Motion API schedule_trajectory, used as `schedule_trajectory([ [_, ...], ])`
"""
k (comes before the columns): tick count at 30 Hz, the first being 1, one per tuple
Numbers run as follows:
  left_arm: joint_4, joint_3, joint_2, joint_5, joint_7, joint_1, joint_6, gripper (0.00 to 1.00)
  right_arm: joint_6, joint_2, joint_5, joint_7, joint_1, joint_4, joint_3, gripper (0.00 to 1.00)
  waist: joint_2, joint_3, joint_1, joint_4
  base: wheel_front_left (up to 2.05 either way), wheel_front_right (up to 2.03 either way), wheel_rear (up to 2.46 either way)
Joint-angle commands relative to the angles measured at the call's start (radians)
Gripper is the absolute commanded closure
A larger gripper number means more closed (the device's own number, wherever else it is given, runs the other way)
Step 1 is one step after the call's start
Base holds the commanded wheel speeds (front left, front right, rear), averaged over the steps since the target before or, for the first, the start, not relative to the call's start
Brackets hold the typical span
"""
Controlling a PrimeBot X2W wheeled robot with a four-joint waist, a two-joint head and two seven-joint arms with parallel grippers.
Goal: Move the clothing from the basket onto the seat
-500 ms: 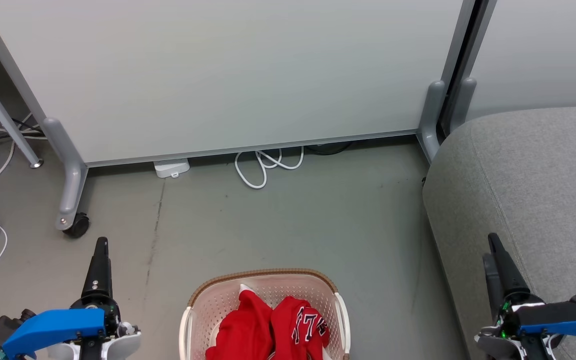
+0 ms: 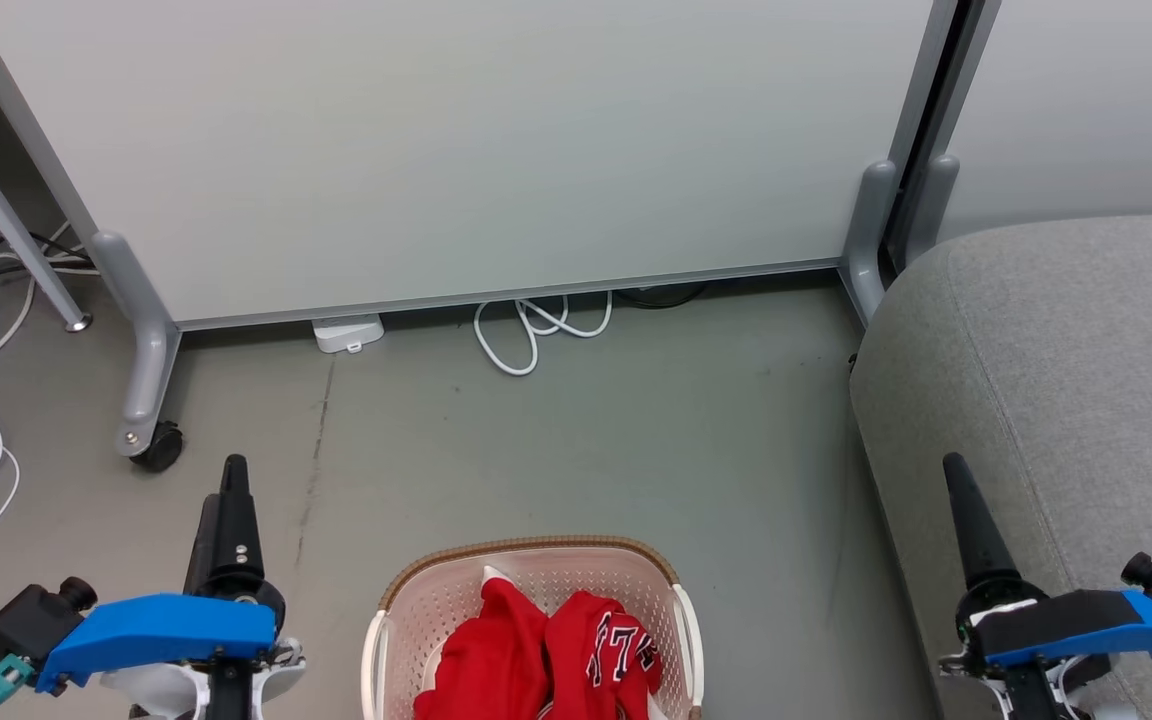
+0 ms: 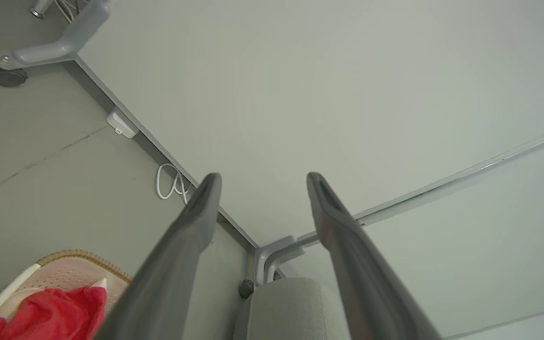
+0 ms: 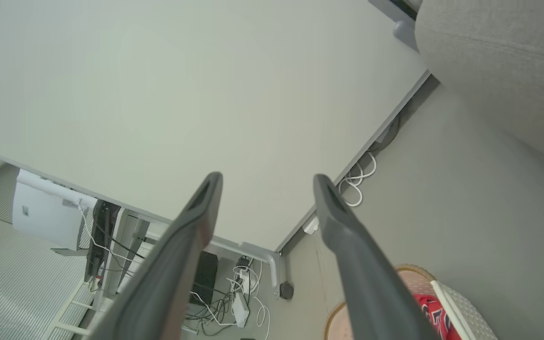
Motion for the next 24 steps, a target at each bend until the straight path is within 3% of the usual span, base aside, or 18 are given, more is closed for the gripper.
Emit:
schedule_trajectory([
  [1,-0.019,-0.012,0.008,0.061,-0.012,-0.029,0.008,0.00,0.001,-0.006,-0.064,-0.012,-0.023,-0.021,0.009,0.00,0.0000,0.001,0.0000,0.001,0.00,0.00,0.00],
  [9,-0.002,-0.065,0.018,0.236,-0.041,-0.032,0.030,0.00,0.001,-0.006,-0.231,-0.042,-0.023,-0.021,0.035,0.00,0.0000,0.003,0.0000,0.004,0.00,0.00,0.00],
  [24,0.032,-0.165,0.057,0.452,-0.091,-0.049,0.086,0.00,0.002,-0.008,-0.452,-0.091,-0.027,0.010,0.069,0.00,0.0000,0.002,0.0000,0.011,0.00,0.00,0.00],
])
